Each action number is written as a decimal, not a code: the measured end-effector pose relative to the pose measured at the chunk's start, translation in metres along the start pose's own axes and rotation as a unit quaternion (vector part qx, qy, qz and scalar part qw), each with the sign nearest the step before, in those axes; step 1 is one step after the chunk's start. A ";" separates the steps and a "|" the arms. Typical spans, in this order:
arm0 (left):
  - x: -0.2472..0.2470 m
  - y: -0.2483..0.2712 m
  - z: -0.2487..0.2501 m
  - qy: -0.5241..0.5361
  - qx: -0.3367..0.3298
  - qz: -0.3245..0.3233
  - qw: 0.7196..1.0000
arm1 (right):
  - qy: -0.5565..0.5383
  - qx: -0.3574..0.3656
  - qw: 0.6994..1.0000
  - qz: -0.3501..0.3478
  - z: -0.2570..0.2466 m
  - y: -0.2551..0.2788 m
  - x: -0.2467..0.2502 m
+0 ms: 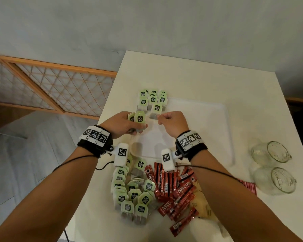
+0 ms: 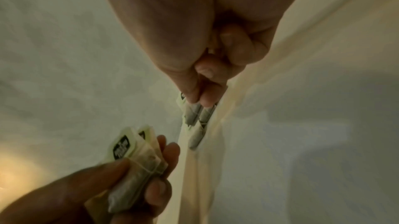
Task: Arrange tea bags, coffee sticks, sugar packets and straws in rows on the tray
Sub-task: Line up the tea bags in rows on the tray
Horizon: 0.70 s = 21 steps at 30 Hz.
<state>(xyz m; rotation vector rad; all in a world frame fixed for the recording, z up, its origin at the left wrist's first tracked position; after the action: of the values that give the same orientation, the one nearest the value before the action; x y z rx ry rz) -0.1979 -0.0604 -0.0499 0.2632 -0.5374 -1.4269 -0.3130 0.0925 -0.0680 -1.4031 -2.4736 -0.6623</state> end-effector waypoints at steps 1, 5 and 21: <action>0.002 -0.002 0.001 -0.002 0.001 0.003 1.000 | 0.005 -0.005 1.000 0.000 0.000 -0.006 -0.004; 0.010 -0.011 0.002 -0.013 0.012 0.027 0.999 | 0.045 -0.018 0.999 0.006 -0.004 -0.022 -0.014; 0.019 -0.023 0.007 0.069 0.010 0.077 0.995 | 0.047 -0.018 0.998 0.047 -0.008 -0.036 -0.020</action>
<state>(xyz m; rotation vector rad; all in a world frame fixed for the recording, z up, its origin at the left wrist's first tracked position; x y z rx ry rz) -0.2198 -0.0813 -0.0513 0.3267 -0.4494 -1.2446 -0.3334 0.0577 -0.0789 -1.4571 -2.3201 -0.7380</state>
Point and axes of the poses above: each hand's wrist, its own y-axis away from the middle knuckle, its own x-axis out of the back of the hand, z = x × y, the point moved 9 cm from there along -y, towards the middle knuckle, and after that the axes turned 4 degrees about -y, right-handed, at the moved point
